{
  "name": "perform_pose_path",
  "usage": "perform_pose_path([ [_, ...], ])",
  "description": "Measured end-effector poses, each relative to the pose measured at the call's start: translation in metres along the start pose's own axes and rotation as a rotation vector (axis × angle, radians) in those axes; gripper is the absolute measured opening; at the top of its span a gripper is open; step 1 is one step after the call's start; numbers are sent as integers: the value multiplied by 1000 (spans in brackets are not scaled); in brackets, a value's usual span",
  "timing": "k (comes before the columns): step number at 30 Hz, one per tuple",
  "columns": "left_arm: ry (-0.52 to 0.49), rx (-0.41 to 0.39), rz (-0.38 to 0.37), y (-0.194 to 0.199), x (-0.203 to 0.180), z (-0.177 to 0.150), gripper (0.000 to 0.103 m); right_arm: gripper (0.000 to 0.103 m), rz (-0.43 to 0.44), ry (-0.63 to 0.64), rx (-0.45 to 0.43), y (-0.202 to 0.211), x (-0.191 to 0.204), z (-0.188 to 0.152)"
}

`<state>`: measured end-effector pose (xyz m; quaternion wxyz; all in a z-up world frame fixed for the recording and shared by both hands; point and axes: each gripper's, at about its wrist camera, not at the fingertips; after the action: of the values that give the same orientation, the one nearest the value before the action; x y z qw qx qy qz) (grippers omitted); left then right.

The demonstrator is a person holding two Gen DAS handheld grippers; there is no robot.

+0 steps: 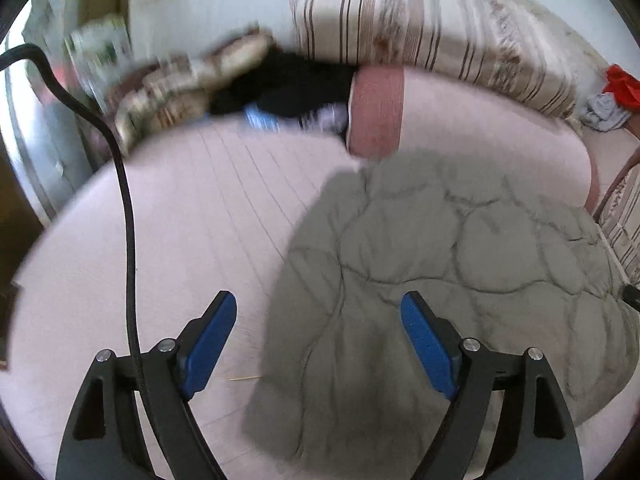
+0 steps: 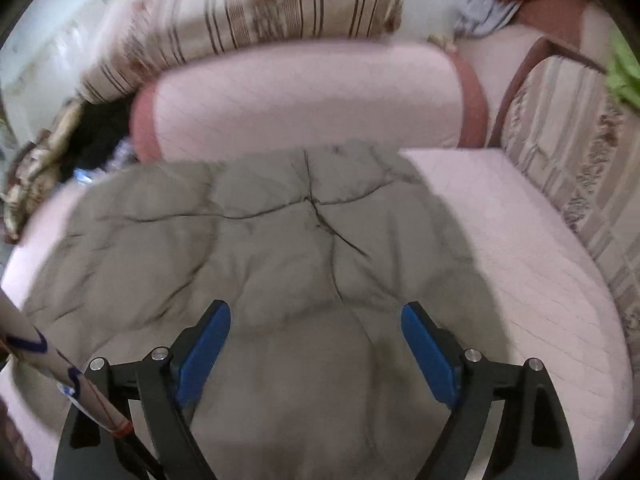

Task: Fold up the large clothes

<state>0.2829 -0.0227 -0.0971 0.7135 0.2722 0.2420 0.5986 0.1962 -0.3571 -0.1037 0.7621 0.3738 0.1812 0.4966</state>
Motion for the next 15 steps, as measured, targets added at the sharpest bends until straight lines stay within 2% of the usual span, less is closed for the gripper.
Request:
perform_pose_path([
  [2,-15,-100,53,37,-4,-11,84,92,45,-13,-31,29,-11,-20],
  [4,9,-154,83,70,-14,-18,84,92,53,-16,-72,52,-30,-46],
  [7,23,-167,72,107,-37,-28,84,92,-42,-12,-146,66,-62,-82],
  [10,-1,-178,128,139,-79,-42,84,92,-113,-37,-195,70,-94,-92],
  [15,-26,-131,123,147,-159,-40,84,92,-110,-61,-251,92,-131,-85],
])
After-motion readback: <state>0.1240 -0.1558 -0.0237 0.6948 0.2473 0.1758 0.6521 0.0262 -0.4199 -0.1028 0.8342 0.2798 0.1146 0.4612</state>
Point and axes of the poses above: each gripper's, at about its wrist camera, not at the fingertips, and y roughly against the way its jaws point, x to its left, z to its top, and after that the axes turned 2 degrees about x, right-handed
